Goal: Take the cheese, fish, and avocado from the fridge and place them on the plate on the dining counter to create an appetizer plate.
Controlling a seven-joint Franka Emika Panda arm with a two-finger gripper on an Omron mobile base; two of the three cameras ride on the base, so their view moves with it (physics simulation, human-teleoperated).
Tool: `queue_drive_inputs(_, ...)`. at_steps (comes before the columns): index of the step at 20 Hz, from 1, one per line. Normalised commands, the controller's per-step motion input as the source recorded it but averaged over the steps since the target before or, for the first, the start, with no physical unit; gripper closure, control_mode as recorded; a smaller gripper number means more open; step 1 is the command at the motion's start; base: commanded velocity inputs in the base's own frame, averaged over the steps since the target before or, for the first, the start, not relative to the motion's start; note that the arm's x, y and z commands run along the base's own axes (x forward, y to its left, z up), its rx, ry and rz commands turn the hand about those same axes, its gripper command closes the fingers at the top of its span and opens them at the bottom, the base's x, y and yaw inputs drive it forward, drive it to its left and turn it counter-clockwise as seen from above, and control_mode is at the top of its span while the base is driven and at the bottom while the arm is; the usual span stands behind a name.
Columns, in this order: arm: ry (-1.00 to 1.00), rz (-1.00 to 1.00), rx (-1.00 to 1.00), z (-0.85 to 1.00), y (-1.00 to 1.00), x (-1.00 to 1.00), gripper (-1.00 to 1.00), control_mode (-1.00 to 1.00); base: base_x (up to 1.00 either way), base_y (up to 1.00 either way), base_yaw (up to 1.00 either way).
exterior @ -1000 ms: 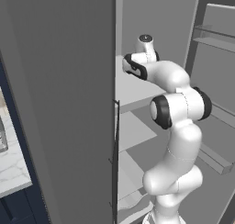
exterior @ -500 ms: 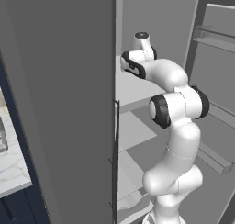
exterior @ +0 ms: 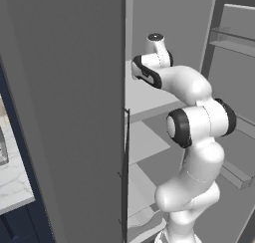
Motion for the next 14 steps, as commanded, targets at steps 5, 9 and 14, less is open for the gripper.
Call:
queue_drive_inputs(5,-0.04,0.00,0.00,0.00,0.28,-0.95,1.00,-1.00,0.00,0.00,0.00)
queue_drive_inputs(9,-0.14,0.00,0.00,0.14,0.07,-1.00,1.00,-1.00,0.00,0.00,0.00)
queue_drive_inputs(14,-0.23,0.00,0.00,0.43,0.00,-1.00,1.00,-1.00,0.00,0.00,0.00)
